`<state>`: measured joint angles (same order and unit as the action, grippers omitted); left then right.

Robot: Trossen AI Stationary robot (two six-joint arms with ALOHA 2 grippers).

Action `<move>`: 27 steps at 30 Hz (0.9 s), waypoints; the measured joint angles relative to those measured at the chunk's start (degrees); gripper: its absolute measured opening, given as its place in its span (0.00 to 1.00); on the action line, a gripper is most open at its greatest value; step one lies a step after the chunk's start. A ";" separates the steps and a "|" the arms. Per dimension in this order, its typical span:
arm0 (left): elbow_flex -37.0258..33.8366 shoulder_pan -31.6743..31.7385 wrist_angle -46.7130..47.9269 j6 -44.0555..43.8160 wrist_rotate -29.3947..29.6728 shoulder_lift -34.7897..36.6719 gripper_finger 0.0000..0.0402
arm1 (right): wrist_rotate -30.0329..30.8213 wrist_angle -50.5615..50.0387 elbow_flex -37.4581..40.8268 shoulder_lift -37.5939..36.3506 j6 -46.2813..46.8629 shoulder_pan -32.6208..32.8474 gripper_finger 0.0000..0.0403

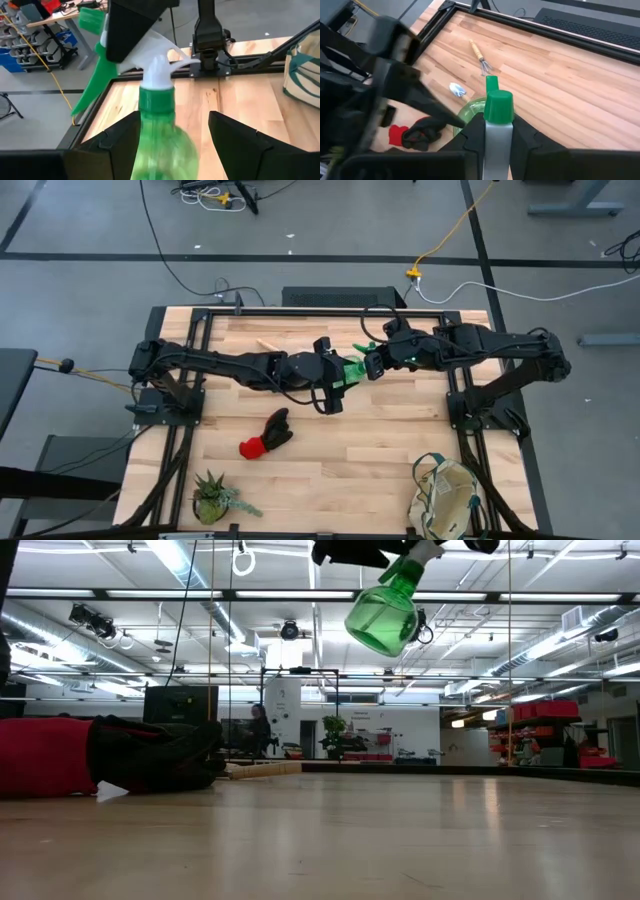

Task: Pick & Place Garden tools in Gardening bag
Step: Put the green spray bottle into the gardening bag

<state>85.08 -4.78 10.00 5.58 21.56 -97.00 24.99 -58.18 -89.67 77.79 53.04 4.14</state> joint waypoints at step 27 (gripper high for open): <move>0.00 0.17 4.90 -0.68 2.36 17.62 0.60 | -12.64 -10.70 0.00 -8.94 -15.69 3.99 0.14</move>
<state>85.08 -4.60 14.90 4.91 23.92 -79.38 12.36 -68.88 -89.67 68.85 37.35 8.13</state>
